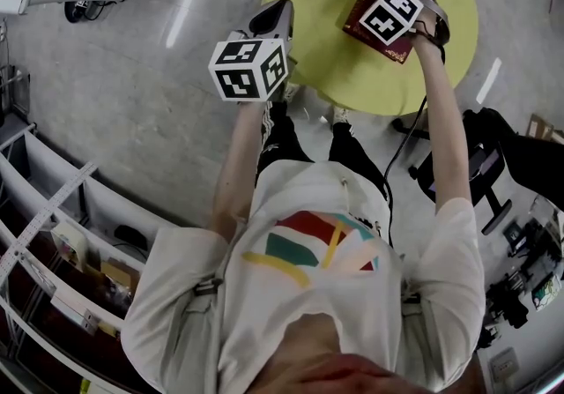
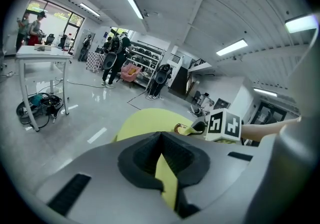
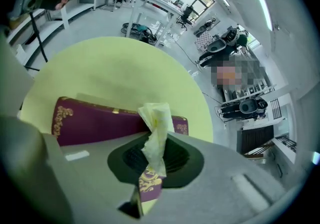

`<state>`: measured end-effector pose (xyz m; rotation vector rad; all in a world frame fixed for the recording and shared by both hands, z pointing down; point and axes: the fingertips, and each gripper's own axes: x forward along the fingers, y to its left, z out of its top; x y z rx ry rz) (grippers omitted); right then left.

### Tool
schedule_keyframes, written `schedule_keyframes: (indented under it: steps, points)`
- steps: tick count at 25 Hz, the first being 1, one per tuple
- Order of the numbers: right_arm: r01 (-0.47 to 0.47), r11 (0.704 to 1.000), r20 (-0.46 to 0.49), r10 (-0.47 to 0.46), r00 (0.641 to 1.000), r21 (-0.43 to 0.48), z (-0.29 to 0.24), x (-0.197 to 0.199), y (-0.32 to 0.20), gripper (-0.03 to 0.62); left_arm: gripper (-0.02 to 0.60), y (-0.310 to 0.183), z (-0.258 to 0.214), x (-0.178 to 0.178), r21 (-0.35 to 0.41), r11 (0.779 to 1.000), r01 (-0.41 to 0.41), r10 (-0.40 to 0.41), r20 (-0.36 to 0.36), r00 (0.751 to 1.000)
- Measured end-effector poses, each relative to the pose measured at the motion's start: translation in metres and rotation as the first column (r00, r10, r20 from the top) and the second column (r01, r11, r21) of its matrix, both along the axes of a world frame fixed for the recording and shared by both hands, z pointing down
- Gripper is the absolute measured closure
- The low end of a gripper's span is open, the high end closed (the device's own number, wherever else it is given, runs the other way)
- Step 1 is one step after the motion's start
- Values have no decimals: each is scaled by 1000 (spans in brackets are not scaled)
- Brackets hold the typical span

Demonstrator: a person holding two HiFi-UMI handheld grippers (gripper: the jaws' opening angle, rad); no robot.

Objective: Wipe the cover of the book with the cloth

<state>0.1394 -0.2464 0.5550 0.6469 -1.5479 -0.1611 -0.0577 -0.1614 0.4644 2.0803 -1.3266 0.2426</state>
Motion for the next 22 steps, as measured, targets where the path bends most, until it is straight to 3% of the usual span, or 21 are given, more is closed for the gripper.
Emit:
schedule_keyframes:
  steps: [3, 10, 22]
  points:
    - [40, 999, -8, -40, 999, -17, 2, -11, 25, 565, 566, 0, -5, -9, 13, 1000, 18, -18, 2, 1000]
    - [36, 997, 45, -34, 998, -64, 8, -31, 83, 565, 566, -3, -10, -28, 15, 996, 90, -90, -44, 995]
    - [69, 995, 63, -65, 996, -72, 7, -48, 148, 565, 566, 1, -15, -22, 22, 997, 70, -68, -60, 996]
